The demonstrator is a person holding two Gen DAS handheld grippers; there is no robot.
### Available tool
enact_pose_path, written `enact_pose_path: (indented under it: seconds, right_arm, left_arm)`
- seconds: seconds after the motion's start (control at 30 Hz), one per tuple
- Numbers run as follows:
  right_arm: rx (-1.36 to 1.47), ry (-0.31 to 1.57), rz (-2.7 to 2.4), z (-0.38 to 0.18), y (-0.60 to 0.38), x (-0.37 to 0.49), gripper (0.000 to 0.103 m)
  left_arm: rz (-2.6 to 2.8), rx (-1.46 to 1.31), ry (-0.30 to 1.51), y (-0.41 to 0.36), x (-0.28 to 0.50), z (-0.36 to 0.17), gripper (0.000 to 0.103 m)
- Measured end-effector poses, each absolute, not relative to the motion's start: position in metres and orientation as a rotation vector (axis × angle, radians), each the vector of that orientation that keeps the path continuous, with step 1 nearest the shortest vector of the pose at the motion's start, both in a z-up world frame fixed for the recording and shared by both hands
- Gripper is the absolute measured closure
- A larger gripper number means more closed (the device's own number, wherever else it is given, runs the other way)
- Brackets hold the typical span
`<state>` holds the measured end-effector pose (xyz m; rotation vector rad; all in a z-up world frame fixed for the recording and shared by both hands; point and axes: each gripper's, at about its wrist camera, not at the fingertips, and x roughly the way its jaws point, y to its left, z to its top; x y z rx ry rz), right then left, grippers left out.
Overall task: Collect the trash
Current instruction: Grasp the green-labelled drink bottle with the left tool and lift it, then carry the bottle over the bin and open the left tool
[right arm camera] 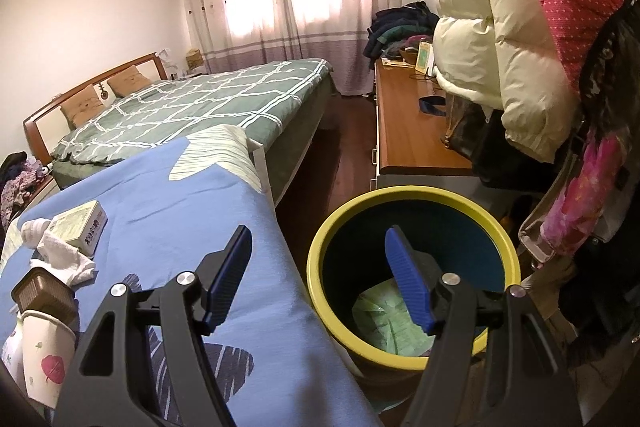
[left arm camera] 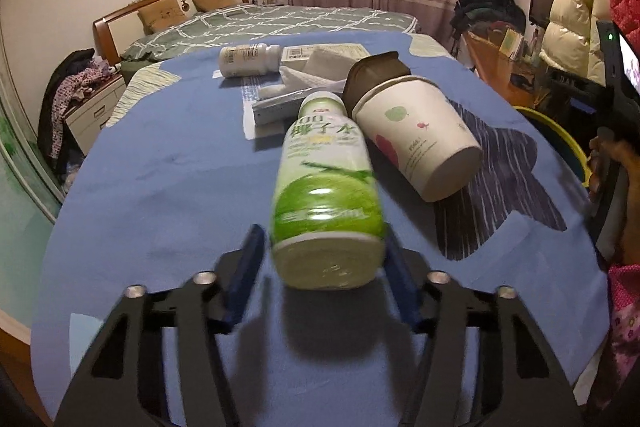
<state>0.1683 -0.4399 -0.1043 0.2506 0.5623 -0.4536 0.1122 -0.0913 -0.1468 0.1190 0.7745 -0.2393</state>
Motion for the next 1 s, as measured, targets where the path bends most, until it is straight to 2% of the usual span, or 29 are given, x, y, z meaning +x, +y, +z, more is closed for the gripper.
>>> enact_pose_path:
  seconds: [0.37,0.53,1.0]
  right_arm:
    - [0.259,0.559,-0.44,-0.103,-0.438,0.167,0.037]
    - [0.26,0.559,-0.44,-0.103,-0.438,0.167,0.037]
    - [0.271,0.568,-0.418,-0.104,-0.433,0.168,0.037]
  left_arm:
    - [-0.196,0.165,0.607,-0.078,0.117,-0.089,0.051]
    - [-0.201,0.147,0.603,-0.071,0.134,-0.066,0.051]
    - [-0.207,0.132,0.585,-0.079,0.188,-0.052,0.052]
